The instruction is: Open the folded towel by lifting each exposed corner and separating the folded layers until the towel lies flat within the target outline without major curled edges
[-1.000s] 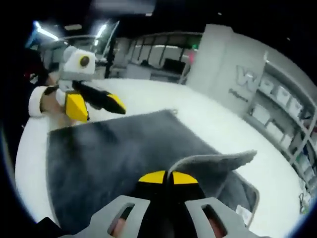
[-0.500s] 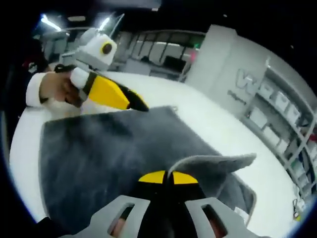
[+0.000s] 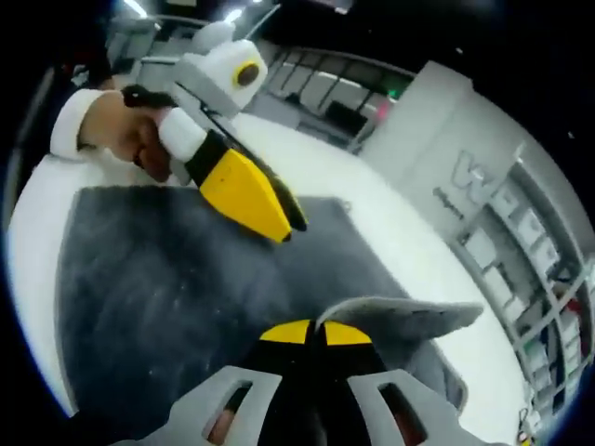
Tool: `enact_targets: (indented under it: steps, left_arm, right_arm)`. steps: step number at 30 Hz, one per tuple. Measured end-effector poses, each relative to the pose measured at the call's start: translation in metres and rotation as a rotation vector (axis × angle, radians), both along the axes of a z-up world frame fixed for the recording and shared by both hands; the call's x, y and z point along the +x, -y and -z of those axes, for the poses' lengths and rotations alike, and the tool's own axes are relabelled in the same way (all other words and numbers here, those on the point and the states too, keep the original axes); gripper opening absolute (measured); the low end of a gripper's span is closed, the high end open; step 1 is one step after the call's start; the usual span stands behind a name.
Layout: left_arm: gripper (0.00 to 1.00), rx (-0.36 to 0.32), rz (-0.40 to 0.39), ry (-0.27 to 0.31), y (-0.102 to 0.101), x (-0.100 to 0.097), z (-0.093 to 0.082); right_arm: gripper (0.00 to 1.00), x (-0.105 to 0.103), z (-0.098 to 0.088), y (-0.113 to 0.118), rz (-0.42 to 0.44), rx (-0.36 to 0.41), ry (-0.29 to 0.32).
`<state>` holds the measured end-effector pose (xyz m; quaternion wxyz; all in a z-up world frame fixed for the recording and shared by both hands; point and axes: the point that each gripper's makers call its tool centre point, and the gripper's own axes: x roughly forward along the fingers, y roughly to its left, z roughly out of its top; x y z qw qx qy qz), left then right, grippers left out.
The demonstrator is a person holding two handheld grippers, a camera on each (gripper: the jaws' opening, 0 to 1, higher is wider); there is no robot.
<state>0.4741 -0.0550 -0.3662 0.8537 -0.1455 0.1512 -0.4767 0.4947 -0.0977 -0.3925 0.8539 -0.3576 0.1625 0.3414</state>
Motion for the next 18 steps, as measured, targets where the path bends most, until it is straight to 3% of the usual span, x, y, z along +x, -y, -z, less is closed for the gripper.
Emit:
enact_targets:
  steps: [10,16,18]
  left_arm:
    - [0.33,0.006,0.007,0.000,0.005,-0.004,-0.001]
    - [0.31,0.065,0.005,0.043,0.009,-0.012,0.005]
    - [0.31,0.078,0.002,0.041,0.008,-0.007,0.009]
  right_arm:
    - [0.00,-0.003,0.002,-0.008,-0.011,0.011,-0.009]
    - [0.00,-0.008,0.000,-0.019,-0.038,0.024,-0.012]
    - [0.00,-0.008,-0.004,-0.022,-0.049,0.034,-0.008]
